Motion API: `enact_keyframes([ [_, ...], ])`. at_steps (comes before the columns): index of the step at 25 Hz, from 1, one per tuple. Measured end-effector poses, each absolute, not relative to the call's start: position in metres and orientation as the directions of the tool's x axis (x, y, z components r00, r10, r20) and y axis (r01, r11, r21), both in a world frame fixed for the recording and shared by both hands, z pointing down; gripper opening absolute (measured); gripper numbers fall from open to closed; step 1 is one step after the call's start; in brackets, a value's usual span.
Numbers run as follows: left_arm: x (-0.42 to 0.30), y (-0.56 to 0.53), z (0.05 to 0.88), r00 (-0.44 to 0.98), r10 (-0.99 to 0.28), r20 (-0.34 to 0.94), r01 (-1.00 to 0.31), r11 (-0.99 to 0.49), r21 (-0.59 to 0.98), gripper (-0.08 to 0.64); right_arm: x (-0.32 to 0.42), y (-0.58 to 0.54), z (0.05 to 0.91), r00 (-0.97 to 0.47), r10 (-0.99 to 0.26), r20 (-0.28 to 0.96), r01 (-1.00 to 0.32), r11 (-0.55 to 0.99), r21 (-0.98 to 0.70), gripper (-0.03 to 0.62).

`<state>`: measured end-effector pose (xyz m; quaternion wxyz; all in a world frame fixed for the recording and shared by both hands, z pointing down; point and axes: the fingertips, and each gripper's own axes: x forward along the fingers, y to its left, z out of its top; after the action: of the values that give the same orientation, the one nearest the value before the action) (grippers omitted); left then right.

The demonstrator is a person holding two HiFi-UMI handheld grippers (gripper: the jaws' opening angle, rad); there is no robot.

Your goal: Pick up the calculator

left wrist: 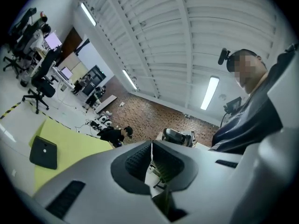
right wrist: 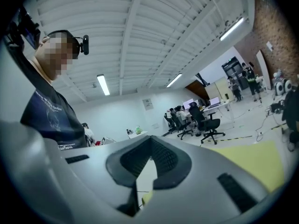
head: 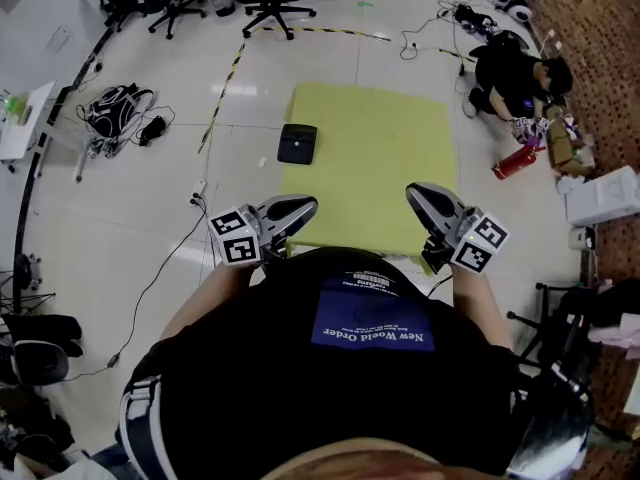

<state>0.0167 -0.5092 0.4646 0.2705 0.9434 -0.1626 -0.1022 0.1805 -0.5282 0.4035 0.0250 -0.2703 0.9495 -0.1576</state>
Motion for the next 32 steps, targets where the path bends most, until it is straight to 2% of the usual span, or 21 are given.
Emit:
enact_keyframes([
  [4, -0.008, -0.55, 0.474, 0.948, -0.305, -0.087, -0.211, -0.811, 0.546, 0.008, 0.157, -0.563, 0.401, -0.82, -0.571, 0.036, -0.548, 0.767, -0.334, -0.014],
  [9, -0.006, -0.584, 0.51, 0.957, -0.291, 0.003, -0.244, -0.796, 0.554, 0.008, 0.154, -0.582, 0.415, -0.821, -0.569, 0.039, -0.545, 0.763, -0.347, -0.014],
  [19, 0.006, -0.627, 0.582, 0.885, -0.434, 0.168, -0.438, -0.655, 0.616, 0.016, 0.195, -0.622, 0.463, -0.877, -0.476, 0.061, -0.454, 0.782, -0.427, -0.014],
  [20, 0.0, -0.633, 0.589, 0.876, -0.447, 0.184, -0.454, -0.629, 0.631, 0.064, 0.194, -0.626, 0.468, -0.882, -0.466, 0.064, -0.445, 0.784, -0.433, -0.014],
  [26, -0.056, -0.677, 0.632, 0.814, -0.515, 0.269, -0.54, -0.499, 0.678, 0.15, 0.184, -0.634, 0.492, -0.898, -0.433, 0.076, -0.414, 0.775, -0.477, -0.008],
  [32, -0.095, -0.758, 0.695, 0.804, -0.482, 0.347, -0.559, -0.417, 0.716, 0.283, 0.175, -0.653, 0.518, -0.891, -0.438, 0.122, -0.44, 0.764, -0.471, -0.001],
])
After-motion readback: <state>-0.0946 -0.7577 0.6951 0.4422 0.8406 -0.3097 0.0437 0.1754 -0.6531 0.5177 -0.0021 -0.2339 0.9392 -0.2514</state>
